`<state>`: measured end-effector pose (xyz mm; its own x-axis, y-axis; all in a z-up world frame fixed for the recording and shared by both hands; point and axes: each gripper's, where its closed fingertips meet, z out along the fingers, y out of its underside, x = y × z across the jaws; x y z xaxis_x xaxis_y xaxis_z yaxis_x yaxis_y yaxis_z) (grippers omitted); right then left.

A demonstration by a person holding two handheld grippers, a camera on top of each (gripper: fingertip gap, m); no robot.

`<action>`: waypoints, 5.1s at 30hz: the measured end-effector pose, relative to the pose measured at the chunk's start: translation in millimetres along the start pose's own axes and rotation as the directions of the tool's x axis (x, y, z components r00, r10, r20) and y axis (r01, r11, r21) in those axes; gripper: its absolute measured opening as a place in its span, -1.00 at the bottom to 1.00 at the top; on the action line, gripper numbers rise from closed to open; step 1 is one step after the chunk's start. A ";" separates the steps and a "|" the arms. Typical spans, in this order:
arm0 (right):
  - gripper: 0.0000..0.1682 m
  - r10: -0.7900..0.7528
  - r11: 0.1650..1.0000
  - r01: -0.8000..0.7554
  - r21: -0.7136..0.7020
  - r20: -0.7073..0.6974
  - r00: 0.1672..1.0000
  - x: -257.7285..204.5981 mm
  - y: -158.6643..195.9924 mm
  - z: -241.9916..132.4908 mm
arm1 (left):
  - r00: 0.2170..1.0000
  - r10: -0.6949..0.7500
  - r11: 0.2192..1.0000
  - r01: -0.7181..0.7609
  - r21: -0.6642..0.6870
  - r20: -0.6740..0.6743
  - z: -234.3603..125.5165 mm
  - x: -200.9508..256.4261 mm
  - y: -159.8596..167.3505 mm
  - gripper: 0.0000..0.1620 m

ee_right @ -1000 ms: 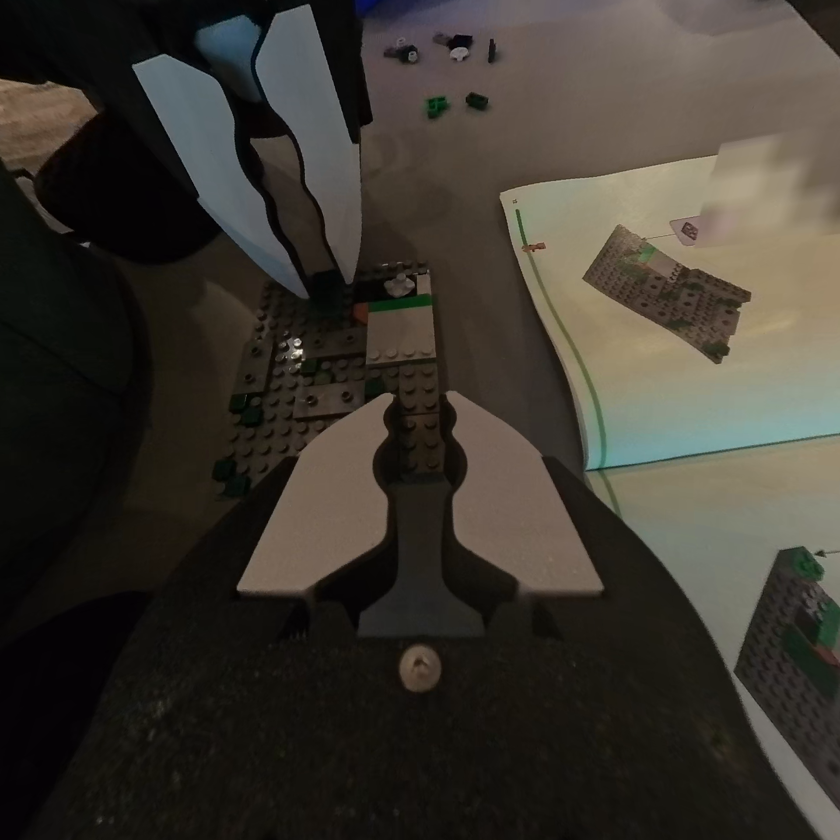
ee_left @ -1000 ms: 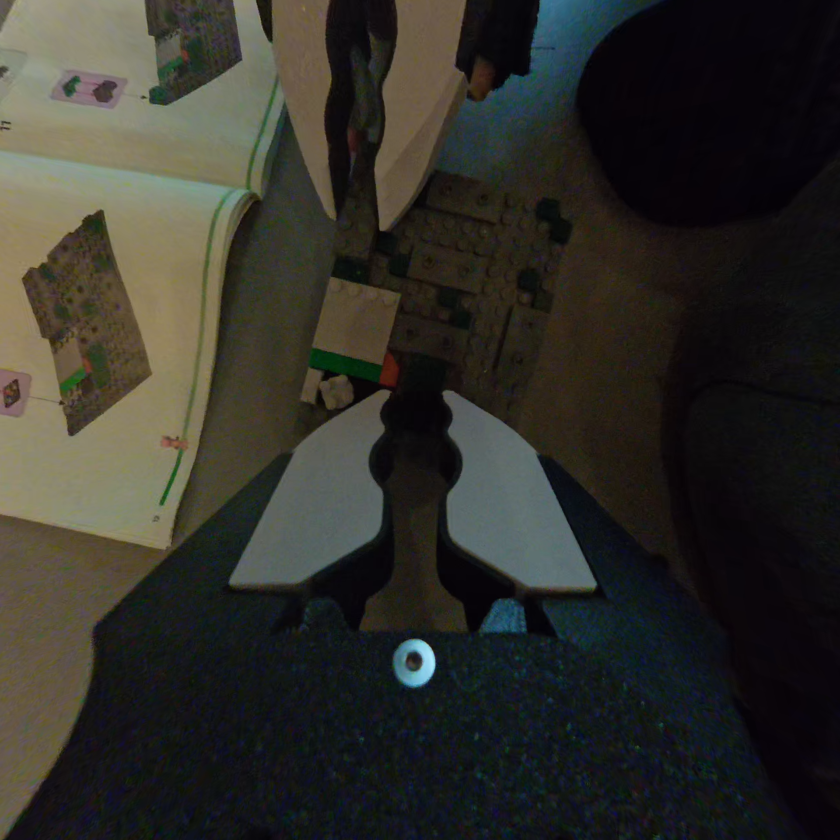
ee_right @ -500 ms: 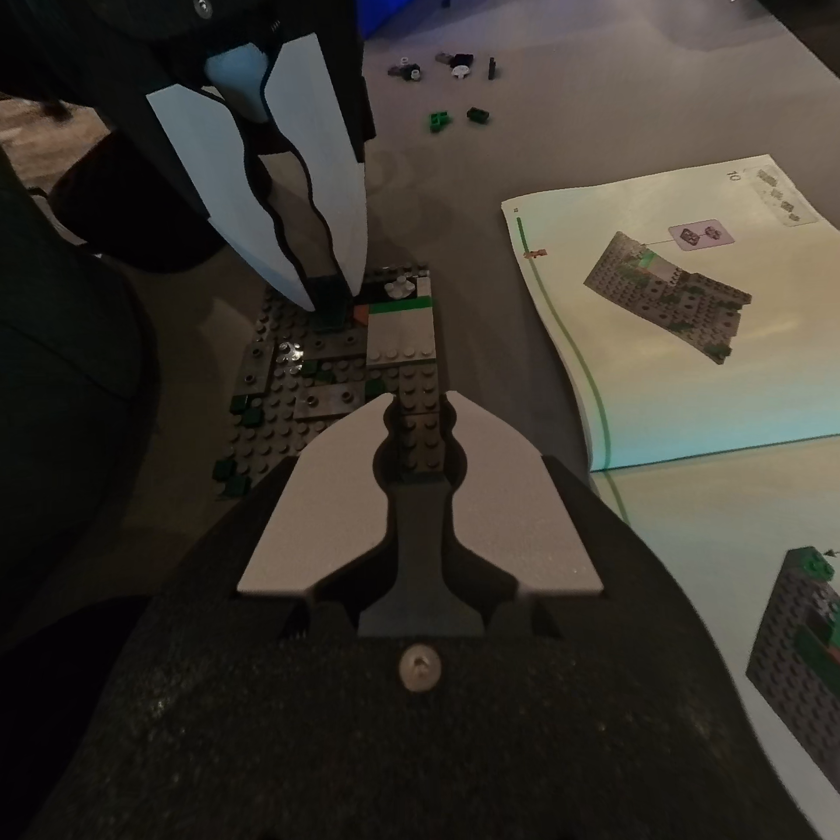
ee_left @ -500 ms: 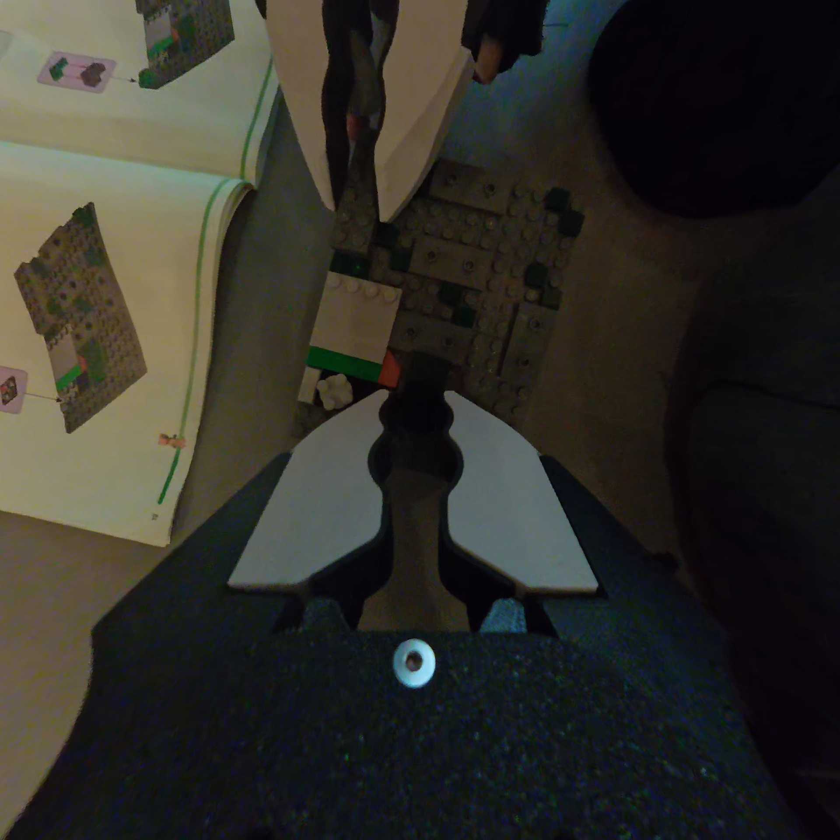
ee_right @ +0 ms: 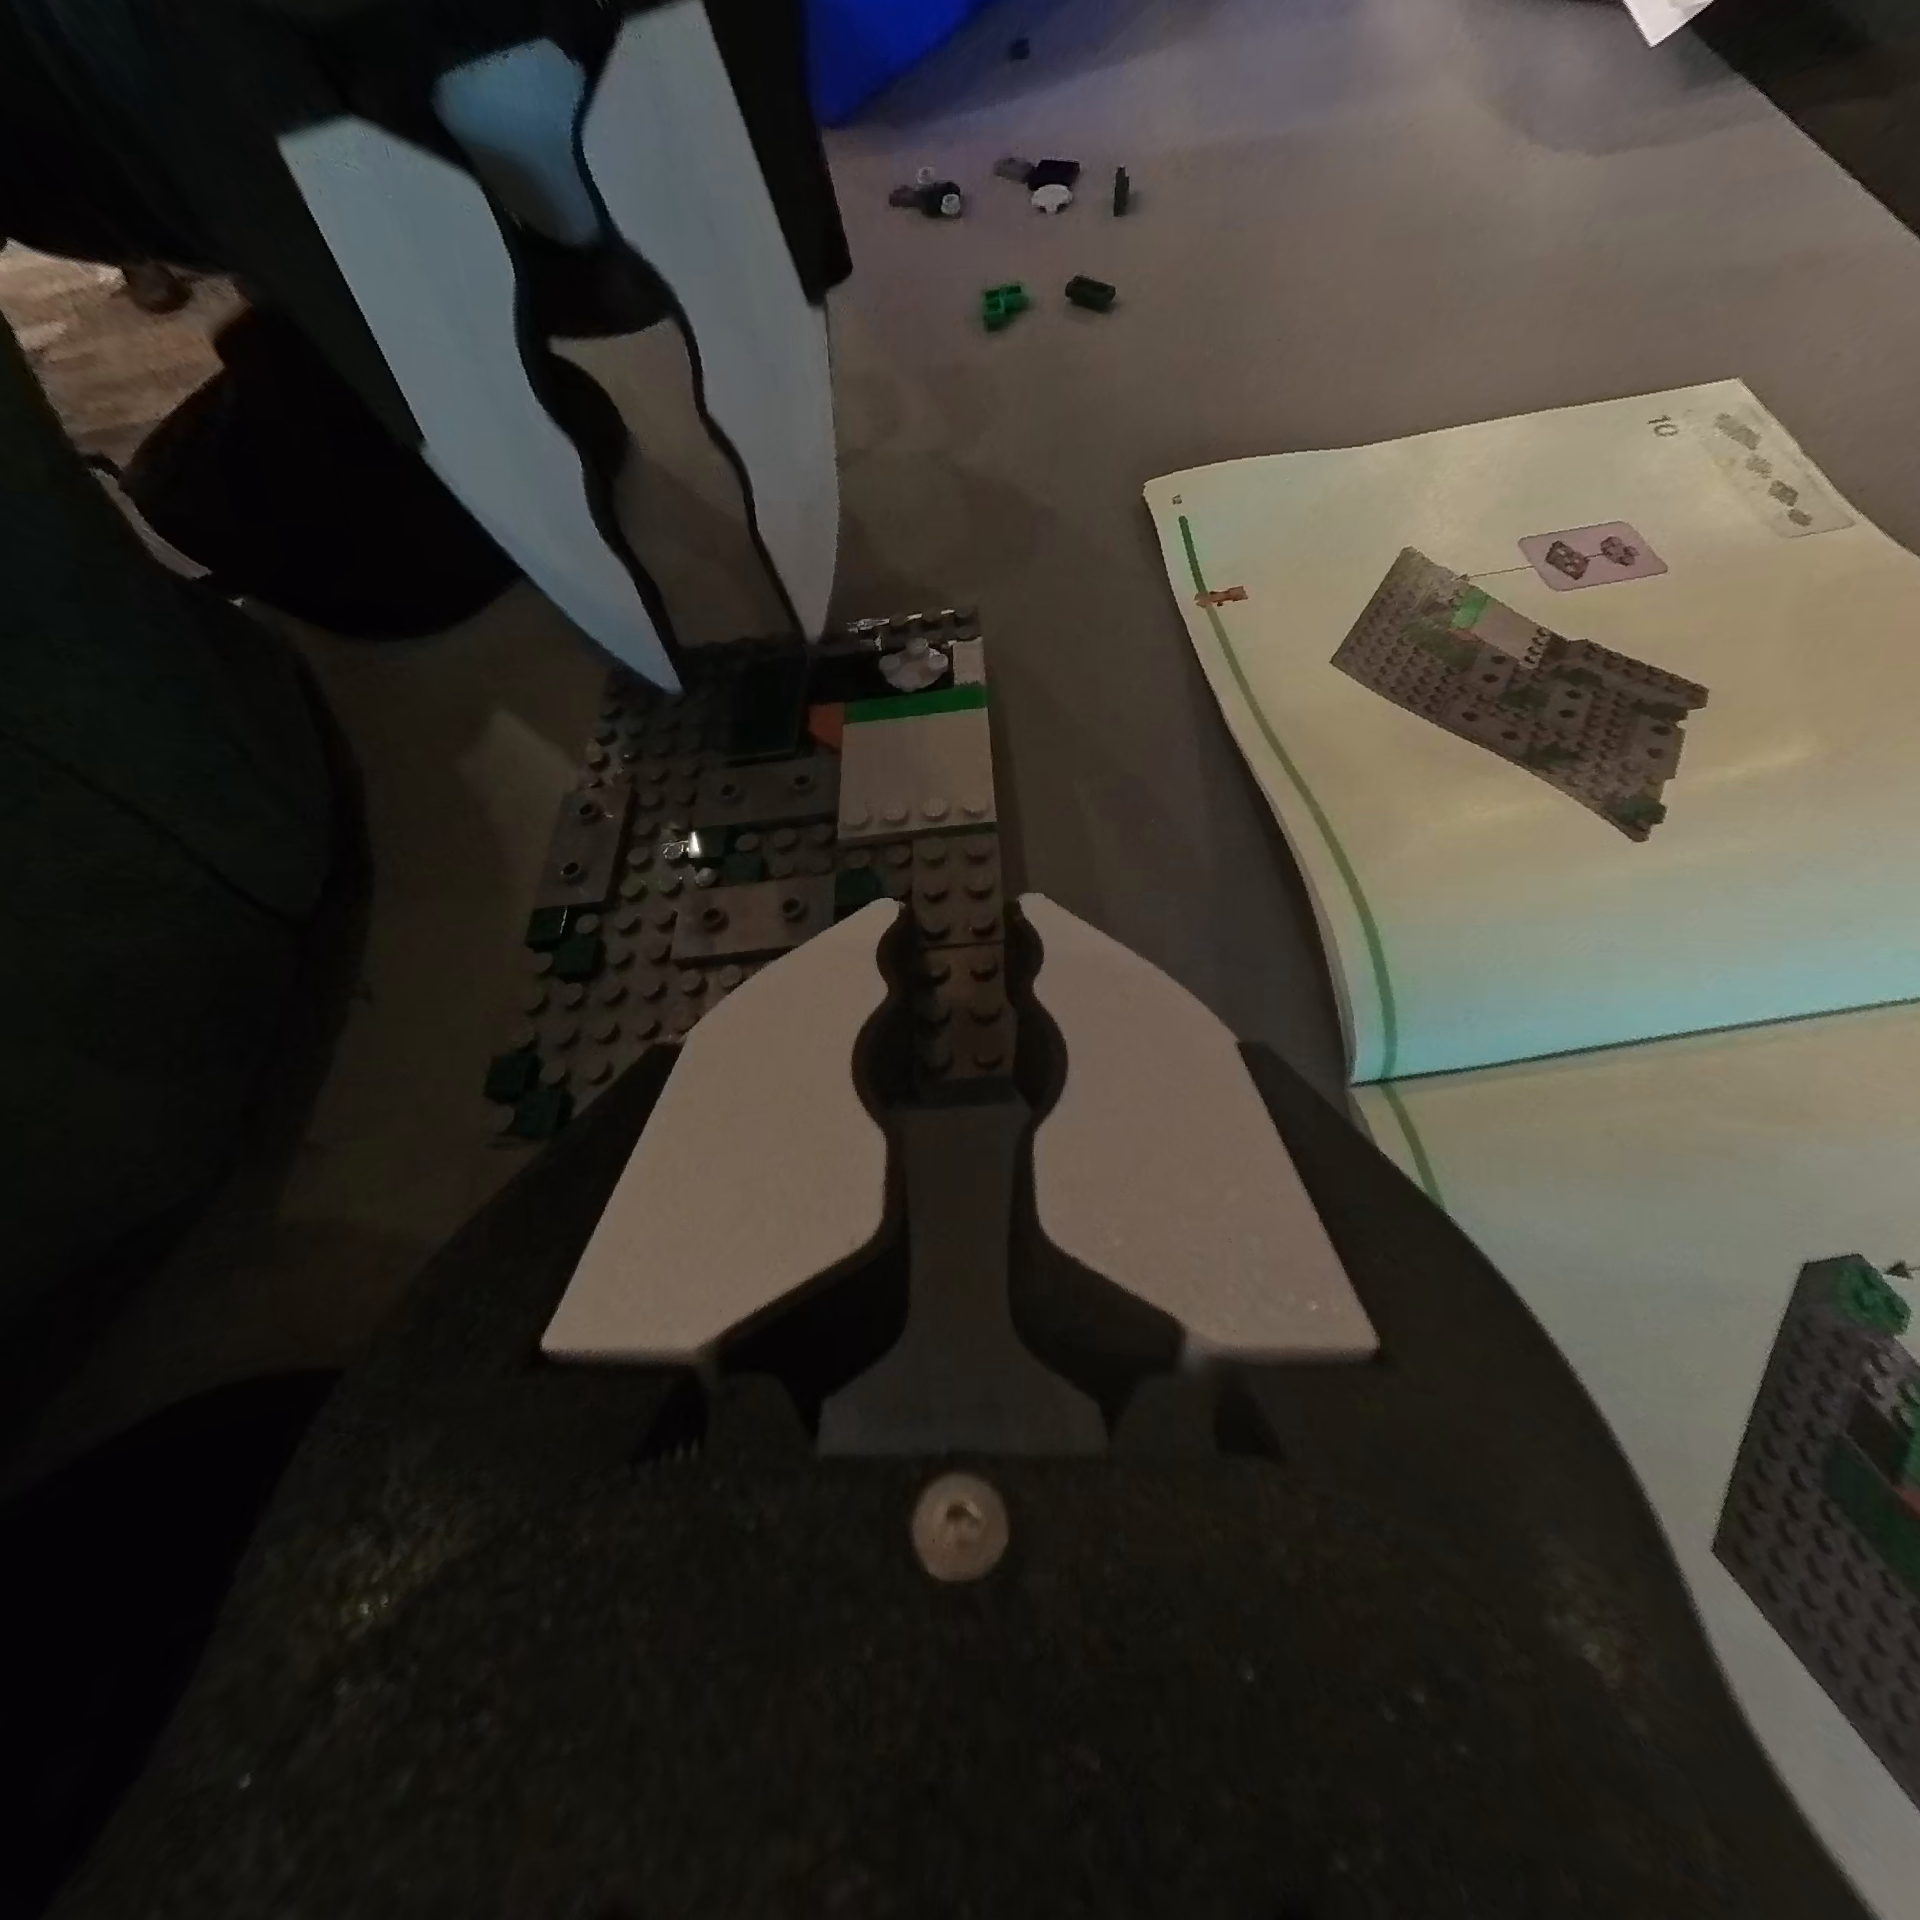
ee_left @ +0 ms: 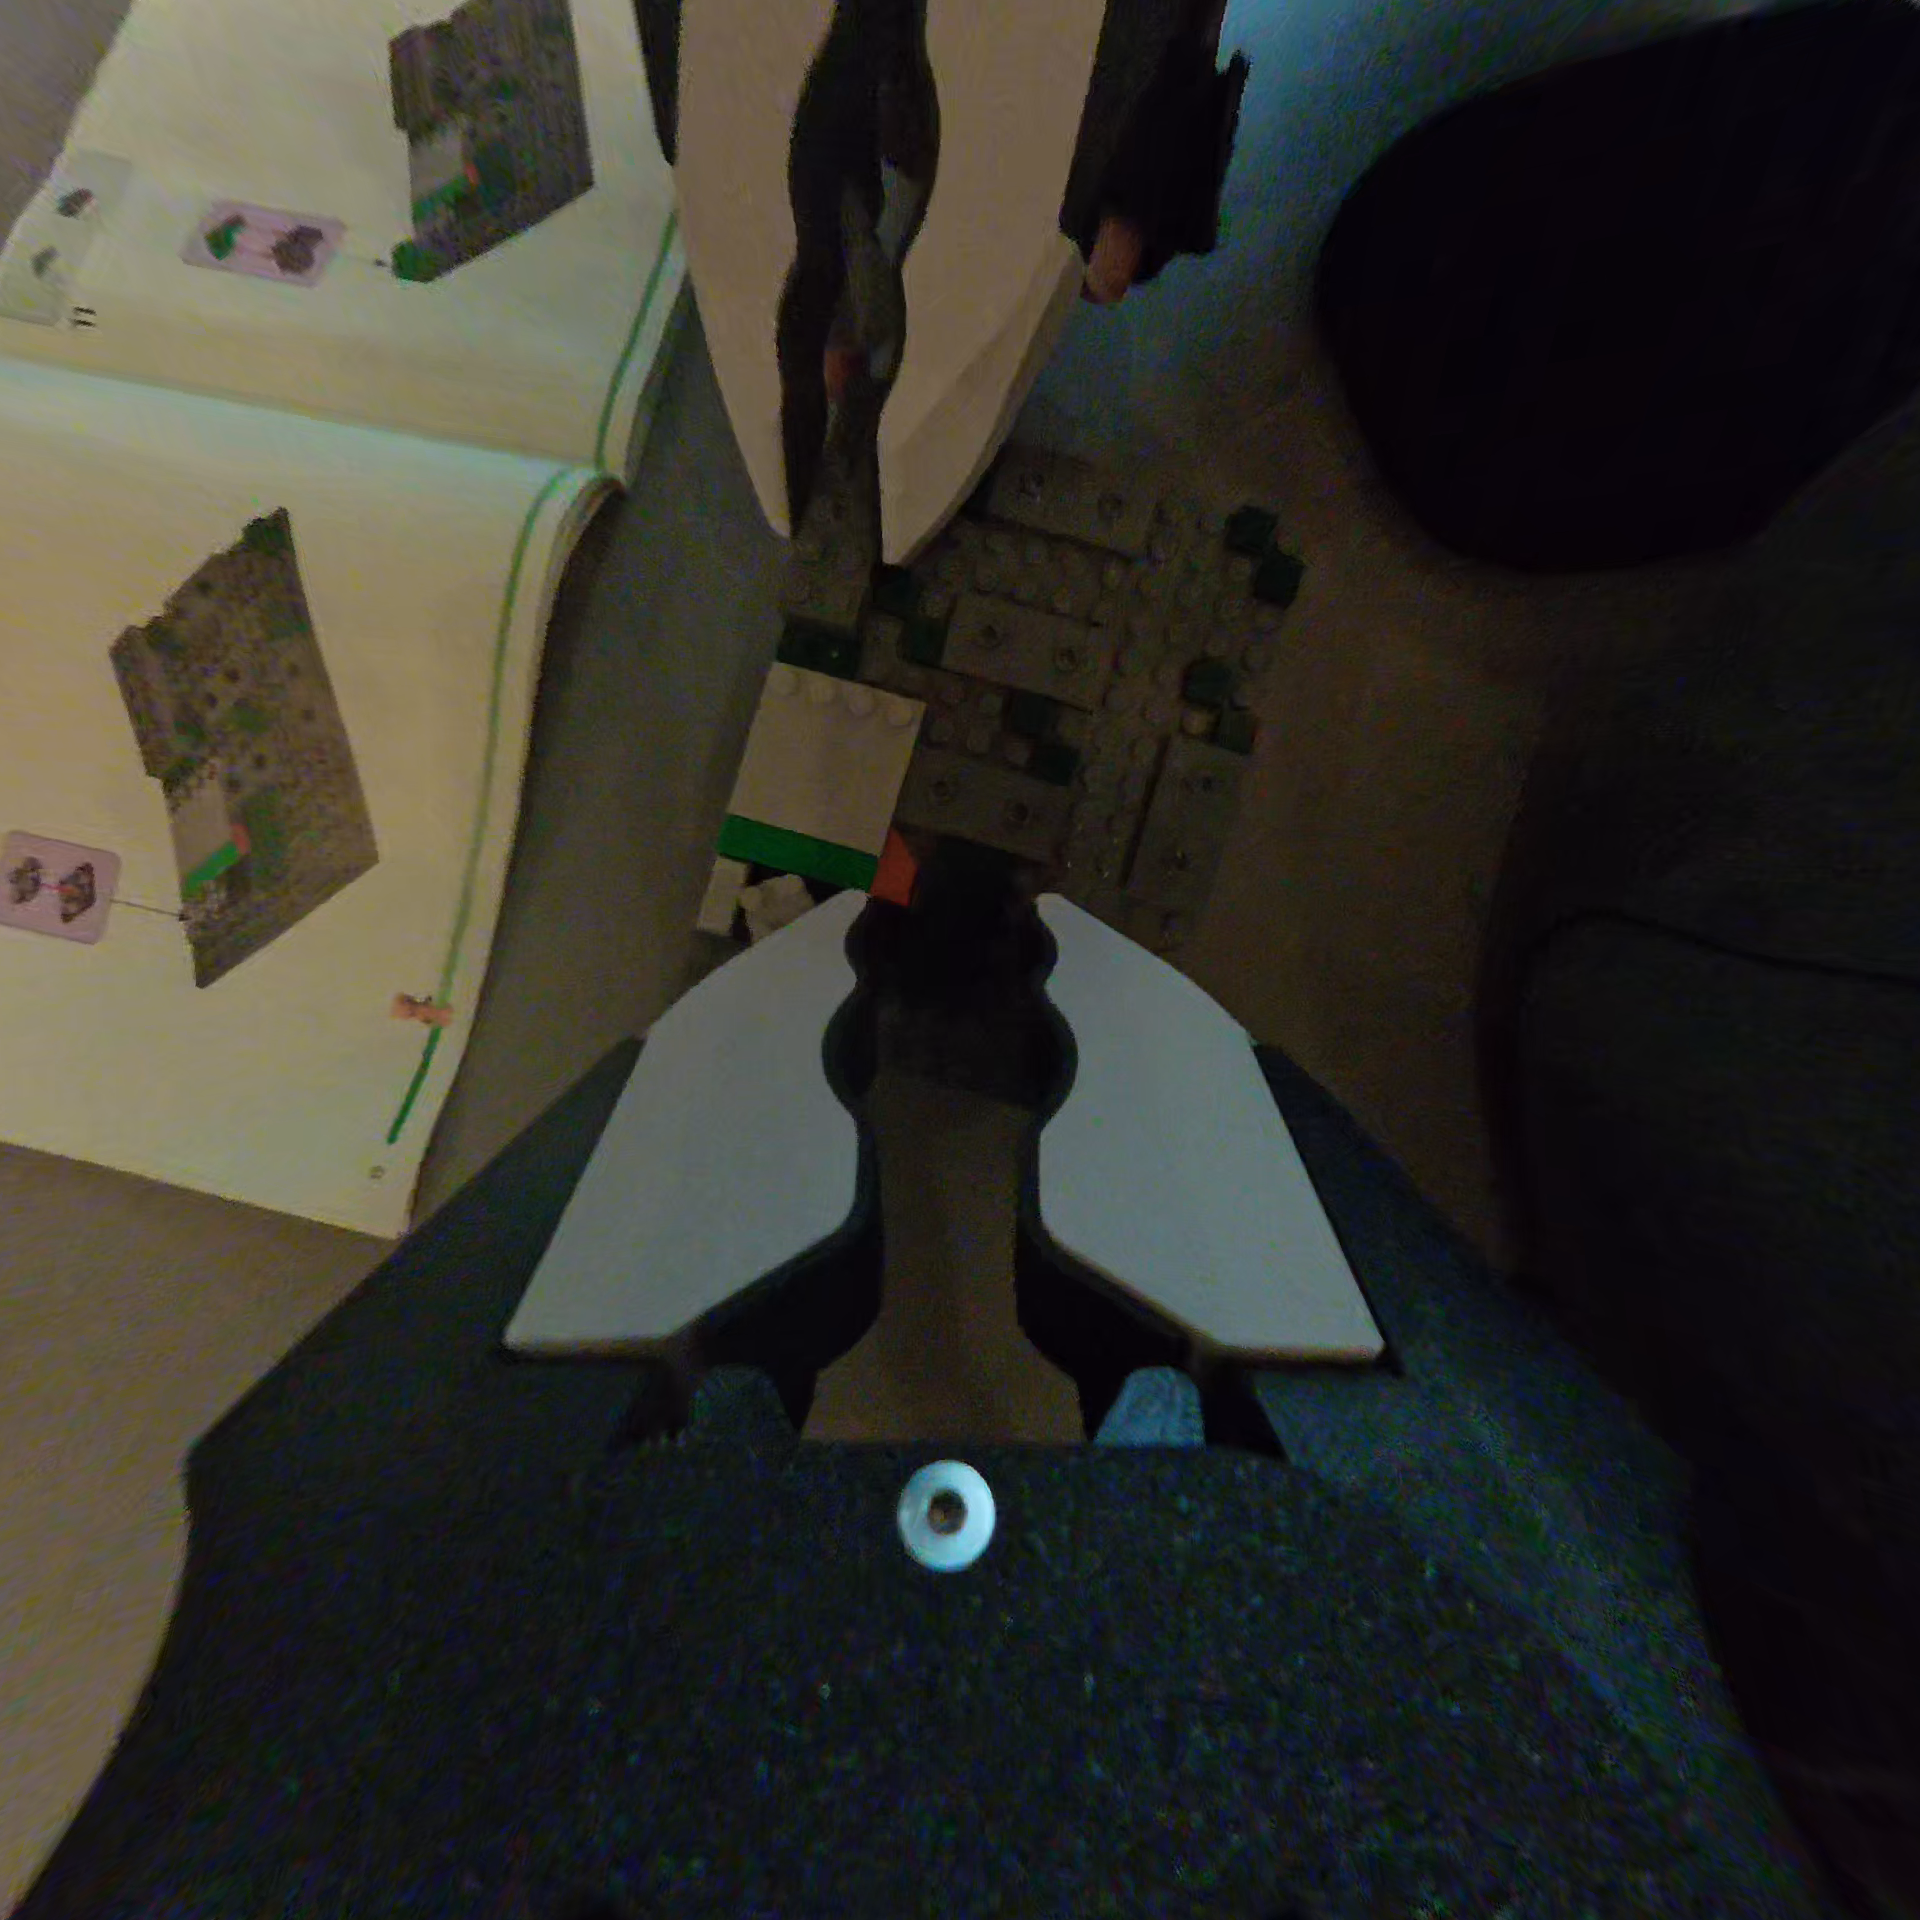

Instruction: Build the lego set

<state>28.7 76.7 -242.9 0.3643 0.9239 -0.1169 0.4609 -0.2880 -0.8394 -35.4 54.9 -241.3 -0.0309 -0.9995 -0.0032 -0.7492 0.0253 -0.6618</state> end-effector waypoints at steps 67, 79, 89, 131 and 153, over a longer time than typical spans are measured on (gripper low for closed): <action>-0.81 -0.322 0.923 0.336 0.188 -0.099 0.941 -32.8 -51.1 -19.0 | 0.283 -0.571 0.340 0.936 0.092 -0.771 -32.0 25.5 -15.3 -0.90; -0.82 -0.298 0.924 0.308 0.226 -0.075 0.952 -32.2 -57.5 -19.7 | 0.291 -0.533 0.318 0.939 0.130 -0.795 -38.1 25.4 -24.6 -0.90; -0.81 -0.315 0.927 0.324 0.191 -0.078 0.946 -34.0 -53.0 -17.7 | 0.343 -0.555 0.361 0.920 0.152 -0.757 -32.4 26.7 -18.5 -0.90; -0.83 0.285 0.886 -0.012 -0.463 0.526 0.801 -69.6 -39.4 25.9 | 0.648 -0.509 0.643 0.724 0.250 -0.567 -12.0 33.2 -23.7 -0.91; -0.92 0.230 0.904 -0.021 -0.428 0.445 0.866 -84.5 -41.4 24.4 | 0.817 -0.411 0.758 0.553 0.346 -0.405 -25.1 39.9 -19.6 -0.90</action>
<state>-40.9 16.7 -211.3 0.0617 0.8453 -0.5307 0.7550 -0.3873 -0.5292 -38.5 14.9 -209.6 0.0146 -0.8192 0.5733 -0.3563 -0.5400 -0.7625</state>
